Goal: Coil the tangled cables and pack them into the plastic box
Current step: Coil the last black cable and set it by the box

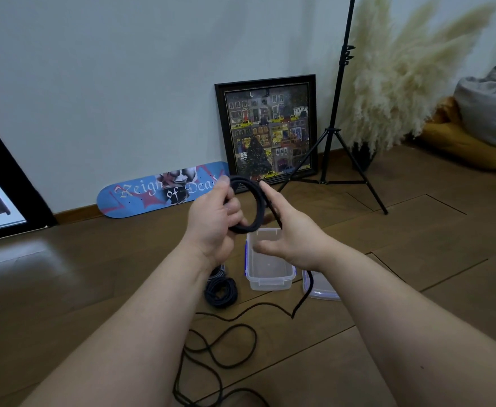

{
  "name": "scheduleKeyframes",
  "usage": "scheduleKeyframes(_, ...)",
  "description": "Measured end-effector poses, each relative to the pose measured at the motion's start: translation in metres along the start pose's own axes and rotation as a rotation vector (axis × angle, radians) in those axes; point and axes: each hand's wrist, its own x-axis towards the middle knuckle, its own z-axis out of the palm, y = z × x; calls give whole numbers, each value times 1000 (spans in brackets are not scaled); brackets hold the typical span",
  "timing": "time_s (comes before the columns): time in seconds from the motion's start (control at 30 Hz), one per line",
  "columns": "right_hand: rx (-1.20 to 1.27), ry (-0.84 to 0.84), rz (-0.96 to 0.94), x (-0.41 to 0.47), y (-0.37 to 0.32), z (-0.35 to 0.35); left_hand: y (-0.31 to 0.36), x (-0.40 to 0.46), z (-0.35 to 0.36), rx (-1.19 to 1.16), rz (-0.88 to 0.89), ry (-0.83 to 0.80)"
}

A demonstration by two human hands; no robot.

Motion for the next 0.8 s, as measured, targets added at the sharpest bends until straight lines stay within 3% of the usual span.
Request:
scheduleKeyframes(0.13, -77, 21, 123, -5, 17, -10, 9, 14, -21, -175, 40, 176)
scheduleKeyframes(0.37, 19, 132, 272, -11, 33, -22, 26, 23, -52, -526, 32, 396)
scheduleKeyframes(0.43, 24, 250, 309, -7, 33, -22, 26, 25, -59, -559, 32, 432)
scheduleKeyframes(0.57, 62, 663, 222, -3, 22, -28, 17, 27, -59, -475, -2, 416)
scheduleKeyframes(0.63, -136, 533, 145, -4, 14, -25, 13, 27, -58, -394, 3, 409)
scheduleKeyframes(0.73, -568, 90, -2, -4, -3, -12, 9, 29, -60, -253, 34, 383)
scheduleKeyframes(0.8, -652, -127, -53, -5, -17, -6, 5, 30, -60, -119, 55, 335)
